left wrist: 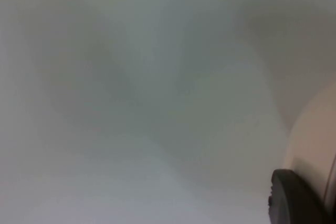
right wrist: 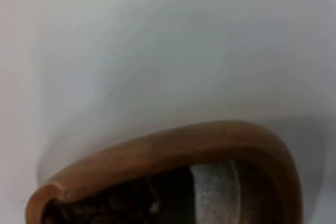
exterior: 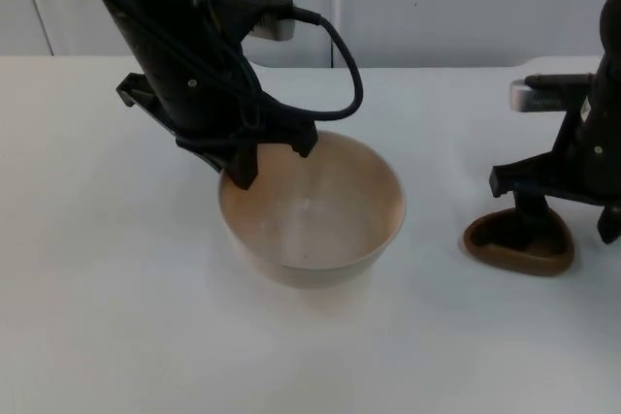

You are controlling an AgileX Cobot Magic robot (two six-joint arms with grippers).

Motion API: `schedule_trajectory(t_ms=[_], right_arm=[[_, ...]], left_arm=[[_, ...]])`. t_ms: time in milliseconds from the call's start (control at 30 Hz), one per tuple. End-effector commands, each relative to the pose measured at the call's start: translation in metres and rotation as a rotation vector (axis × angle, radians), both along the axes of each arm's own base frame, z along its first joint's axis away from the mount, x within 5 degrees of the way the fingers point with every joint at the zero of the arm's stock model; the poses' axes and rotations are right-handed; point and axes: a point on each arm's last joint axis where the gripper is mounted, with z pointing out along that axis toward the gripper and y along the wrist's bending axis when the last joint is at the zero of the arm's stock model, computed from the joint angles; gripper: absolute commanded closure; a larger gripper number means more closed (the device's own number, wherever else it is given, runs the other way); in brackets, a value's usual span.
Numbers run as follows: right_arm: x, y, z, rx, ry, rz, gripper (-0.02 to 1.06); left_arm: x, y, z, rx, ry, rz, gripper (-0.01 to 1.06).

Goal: Pick up the bowl with the left hand and pour the coffee beans from the cup into the bowl with the right hand.

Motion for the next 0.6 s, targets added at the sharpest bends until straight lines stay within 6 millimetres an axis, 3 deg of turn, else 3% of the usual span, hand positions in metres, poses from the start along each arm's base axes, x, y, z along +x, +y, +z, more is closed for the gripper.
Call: schedule_trajectory(t_ms=[0,300,567], right_arm=[[-0.0003,-0.0022,-0.0062,-0.011,0.015,0.000,0.37],[0.0003,-0.0020,-0.0062,-0.008,0.009,0.001,0.61],[0.0002,-0.0019,-0.0059,-0.009,0.013,0.002,0.98]], left_arm=[[-0.0004,-0.0019,0.0022,-0.004,-0.013,-0.005,1.05],[-0.0003,-0.0019,0.0023,-0.004,-0.015,-0.007,1.05],[-0.0003,-0.0019,0.0023,-0.004,-0.015,-0.007,1.05]])
